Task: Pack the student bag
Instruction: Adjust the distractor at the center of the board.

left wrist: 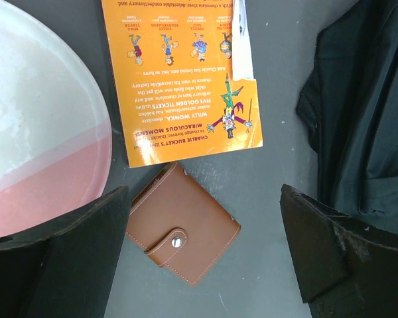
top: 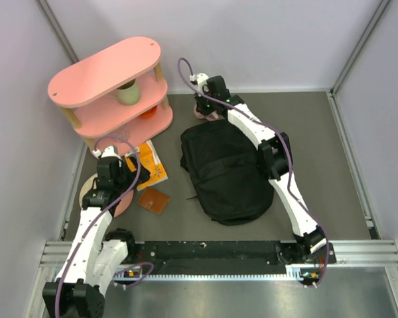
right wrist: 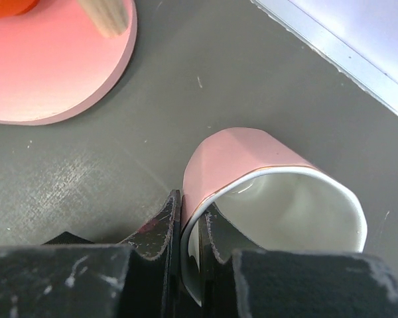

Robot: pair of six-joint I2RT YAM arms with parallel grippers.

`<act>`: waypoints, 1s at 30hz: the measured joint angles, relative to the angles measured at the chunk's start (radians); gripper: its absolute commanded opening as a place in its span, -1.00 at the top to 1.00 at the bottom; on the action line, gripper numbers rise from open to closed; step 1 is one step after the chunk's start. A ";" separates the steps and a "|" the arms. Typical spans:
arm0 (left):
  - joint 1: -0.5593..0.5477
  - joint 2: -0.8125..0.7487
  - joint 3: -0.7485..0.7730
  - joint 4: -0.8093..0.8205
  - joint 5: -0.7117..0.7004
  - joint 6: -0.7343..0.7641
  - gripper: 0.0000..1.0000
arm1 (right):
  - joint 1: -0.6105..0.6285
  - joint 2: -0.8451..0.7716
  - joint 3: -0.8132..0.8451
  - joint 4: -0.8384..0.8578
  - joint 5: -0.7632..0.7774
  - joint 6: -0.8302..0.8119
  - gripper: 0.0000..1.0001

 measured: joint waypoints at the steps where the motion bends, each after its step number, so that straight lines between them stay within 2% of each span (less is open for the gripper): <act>1: 0.000 0.003 0.000 0.000 0.003 0.001 -0.96 | 0.001 0.000 0.000 -0.003 -0.008 -0.017 1.00; 5: 0.000 0.005 0.000 0.003 0.013 0.005 -0.96 | 0.004 0.000 0.003 -0.023 -0.037 -0.095 0.91; 12: 0.000 0.007 0.000 0.019 0.019 0.013 -0.96 | 0.004 0.000 0.012 -0.044 -0.096 -0.170 0.06; 14: 0.000 0.012 0.000 0.025 0.022 0.013 -0.96 | 0.004 0.000 0.018 -0.043 -0.098 -0.174 0.00; 15: 0.000 0.015 0.000 0.027 0.022 0.013 -0.96 | 0.004 0.000 0.019 -0.034 -0.097 -0.176 -0.24; 17: 0.000 0.021 0.000 0.030 0.024 0.013 -0.96 | 0.004 0.000 0.019 -0.019 -0.097 -0.172 -0.24; 21: 0.000 0.020 0.000 0.032 0.029 0.013 -0.96 | 0.005 0.000 0.019 0.009 -0.093 -0.165 0.03; 23: 0.000 0.020 0.000 0.032 0.029 0.013 -0.96 | 0.005 0.000 0.019 0.021 -0.093 -0.157 0.04; 30: 0.000 0.020 0.000 0.032 0.029 0.013 -0.96 | 0.005 0.000 0.019 0.055 -0.093 -0.137 -0.30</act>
